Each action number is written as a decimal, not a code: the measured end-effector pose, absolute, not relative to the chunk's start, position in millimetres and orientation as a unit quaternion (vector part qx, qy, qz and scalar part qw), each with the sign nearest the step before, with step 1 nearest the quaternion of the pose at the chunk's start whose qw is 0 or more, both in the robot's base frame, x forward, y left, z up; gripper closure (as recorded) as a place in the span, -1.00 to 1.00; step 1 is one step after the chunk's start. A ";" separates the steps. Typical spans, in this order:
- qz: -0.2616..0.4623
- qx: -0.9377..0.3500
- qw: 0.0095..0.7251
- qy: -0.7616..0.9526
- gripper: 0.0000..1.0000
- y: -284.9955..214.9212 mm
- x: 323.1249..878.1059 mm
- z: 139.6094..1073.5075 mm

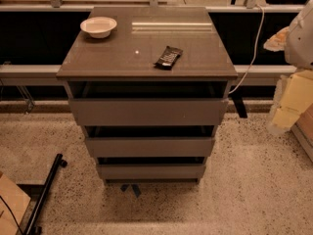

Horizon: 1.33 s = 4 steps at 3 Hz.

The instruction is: Open middle drawer

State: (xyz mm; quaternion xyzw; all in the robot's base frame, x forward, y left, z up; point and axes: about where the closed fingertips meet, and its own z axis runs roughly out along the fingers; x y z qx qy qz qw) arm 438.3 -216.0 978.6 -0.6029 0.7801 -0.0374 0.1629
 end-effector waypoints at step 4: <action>-0.037 -0.574 0.246 0.780 -1.00 -222.3 475.2 923.9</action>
Offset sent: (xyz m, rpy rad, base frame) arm 0.0245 -0.0047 -0.0694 0.1052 -0.0731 -0.0059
